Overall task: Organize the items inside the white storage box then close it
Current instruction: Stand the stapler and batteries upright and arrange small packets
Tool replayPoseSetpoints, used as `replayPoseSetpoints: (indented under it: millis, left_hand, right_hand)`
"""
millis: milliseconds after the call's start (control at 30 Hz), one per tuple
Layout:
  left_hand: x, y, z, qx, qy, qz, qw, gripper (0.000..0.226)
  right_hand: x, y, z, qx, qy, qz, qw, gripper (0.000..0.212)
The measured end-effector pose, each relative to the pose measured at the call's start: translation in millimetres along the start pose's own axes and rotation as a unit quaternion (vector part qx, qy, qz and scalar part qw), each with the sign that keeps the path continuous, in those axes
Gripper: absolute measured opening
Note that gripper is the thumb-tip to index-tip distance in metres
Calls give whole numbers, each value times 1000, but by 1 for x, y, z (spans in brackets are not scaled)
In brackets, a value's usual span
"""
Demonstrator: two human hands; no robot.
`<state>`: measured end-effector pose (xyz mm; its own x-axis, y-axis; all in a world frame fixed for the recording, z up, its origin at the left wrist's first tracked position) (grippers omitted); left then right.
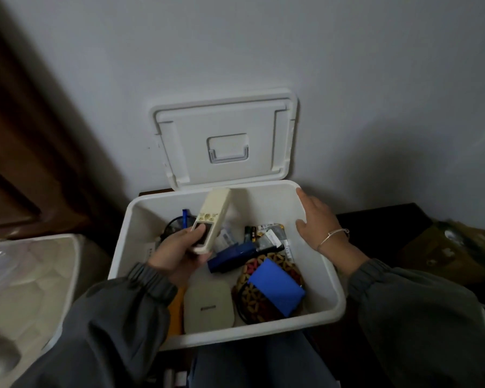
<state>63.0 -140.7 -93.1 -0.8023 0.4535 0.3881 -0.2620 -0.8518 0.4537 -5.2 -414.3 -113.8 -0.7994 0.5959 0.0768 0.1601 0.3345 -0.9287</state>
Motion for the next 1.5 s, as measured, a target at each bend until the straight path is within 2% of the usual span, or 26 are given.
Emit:
replayPoseSetpoints:
  millis: [67,133,200,267,367,467,567,700,800,867,1000,1067,1133,1267,1367,1500]
  left_hand:
    - [16,-3,-4,25,10,-22,999,39]
    - [27,-4,-10,39,18,-46,998,37]
    - [35,-5,-14,14,24,-49,998,39]
    - [40,-7,-16,-24,21,-44,999,38]
    - [43,-11,-18,-48,5,-31,998,26]
    - [47,-19,-16,-76,6,-15,997,23]
    - [49,-29,-18,-78,-1,28,997,23]
    - [48,-35,-24,-84,-13,56,995,16]
    - [47,-28,-28,-81,-20,43,996,11]
    - [47,-23,-29,-78,-8,47,996,18]
    - [43,-10,-26,-97,23,64,993,32]
    - [39,-5,-26,-95,37,87,991,43]
    - [36,0,-28,-78,41,109,990,49]
    - [35,10,-30,-31,60,113,991,40]
    - [37,5,-26,-1,72,106,992,41]
    - [38,-6,-22,-17,91,84,992,45]
  right_hand:
    - [7,-5,-11,131,-50,83,987,66]
    - [18,-1,-31,146,-141,107,973,56]
    - [28,16,-57,129,-222,28,966,50]
    - [33,42,-79,170,-256,-81,948,50]
    - [30,73,-95,263,-236,-165,921,52]
    - [23,87,-101,307,-209,-189,909,36]
    - [20,89,-103,288,-184,-198,919,24]
    - [16,73,-103,240,-172,-157,942,23]
    - [23,45,-97,128,-139,-135,973,22]
    - [31,25,-89,21,-103,-128,986,13]
    - [57,-1,-80,-149,-27,-101,983,15]
    - [75,-4,-82,-198,-3,-72,978,15]
    - [94,-5,-88,-195,-15,-27,980,17]
    - [122,-3,-109,-154,-60,31,986,23]
    - [133,0,-120,-142,-77,34,986,27]
    - [148,12,-131,-110,-108,8,988,32]
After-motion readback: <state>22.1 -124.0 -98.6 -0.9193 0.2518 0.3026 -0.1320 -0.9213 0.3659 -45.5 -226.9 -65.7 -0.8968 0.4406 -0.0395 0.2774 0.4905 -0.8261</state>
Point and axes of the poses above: each hand's wrist, its own x-axis away from the middle knuckle, its own y-axis out of the palm, z = x × y, the point moved 4 cm from there along -x, towards the middle knuckle, and after that the axes turned 13 degrees about y, right-handed, at the moved point
